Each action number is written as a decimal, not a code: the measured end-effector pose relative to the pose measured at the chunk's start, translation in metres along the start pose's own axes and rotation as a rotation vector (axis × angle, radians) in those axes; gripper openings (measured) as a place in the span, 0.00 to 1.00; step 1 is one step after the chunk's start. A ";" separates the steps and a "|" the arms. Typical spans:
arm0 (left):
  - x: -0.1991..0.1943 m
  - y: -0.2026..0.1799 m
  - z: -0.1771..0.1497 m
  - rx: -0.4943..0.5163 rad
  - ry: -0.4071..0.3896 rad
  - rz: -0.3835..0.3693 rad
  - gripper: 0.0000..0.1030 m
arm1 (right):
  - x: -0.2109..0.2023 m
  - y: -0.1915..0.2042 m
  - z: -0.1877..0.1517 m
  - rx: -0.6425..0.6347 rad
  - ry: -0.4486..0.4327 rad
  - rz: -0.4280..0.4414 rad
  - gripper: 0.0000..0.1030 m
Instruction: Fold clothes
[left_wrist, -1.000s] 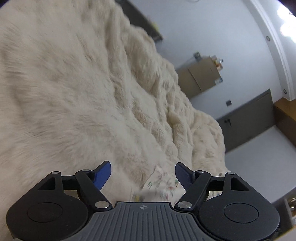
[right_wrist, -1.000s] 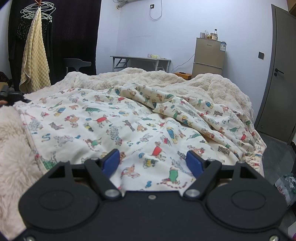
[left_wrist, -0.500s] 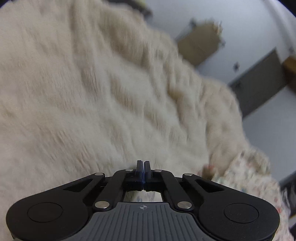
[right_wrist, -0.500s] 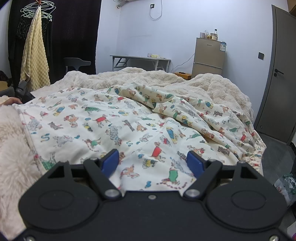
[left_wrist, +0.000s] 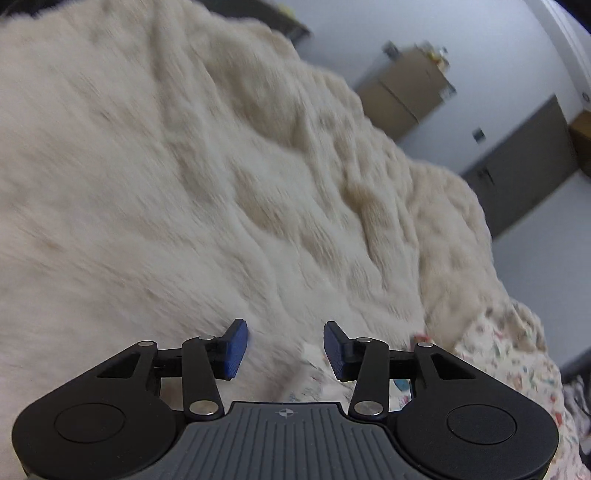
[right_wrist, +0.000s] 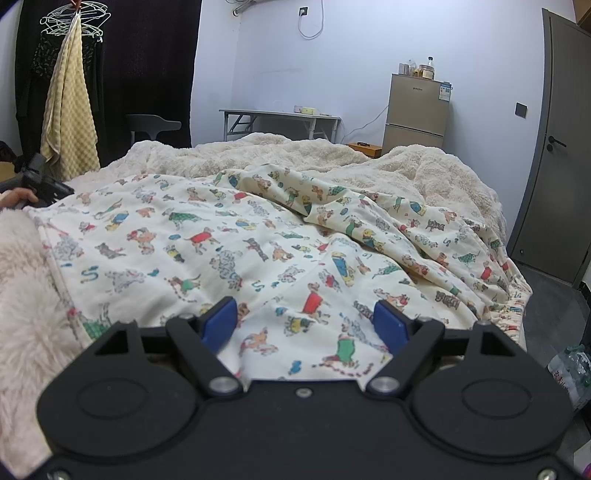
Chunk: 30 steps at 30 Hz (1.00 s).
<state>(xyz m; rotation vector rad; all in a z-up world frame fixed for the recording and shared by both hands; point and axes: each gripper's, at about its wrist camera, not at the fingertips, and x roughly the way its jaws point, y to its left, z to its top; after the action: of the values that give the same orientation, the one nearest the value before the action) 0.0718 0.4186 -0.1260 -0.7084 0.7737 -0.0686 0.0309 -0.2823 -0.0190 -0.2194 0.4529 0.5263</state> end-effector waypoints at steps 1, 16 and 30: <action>0.006 -0.003 -0.001 0.024 0.013 0.007 0.38 | 0.000 0.000 0.000 -0.001 0.000 0.000 0.78; -0.056 -0.034 -0.012 0.256 -0.216 0.155 0.01 | 0.000 0.001 -0.001 0.000 0.000 -0.001 0.78; -0.022 -0.071 -0.008 0.461 -0.220 0.678 0.29 | 0.001 0.001 0.000 -0.001 0.000 -0.003 0.78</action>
<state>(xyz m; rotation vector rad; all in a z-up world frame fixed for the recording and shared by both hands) 0.0640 0.3662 -0.0729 0.0063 0.7170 0.4287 0.0310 -0.2816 -0.0197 -0.2212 0.4518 0.5239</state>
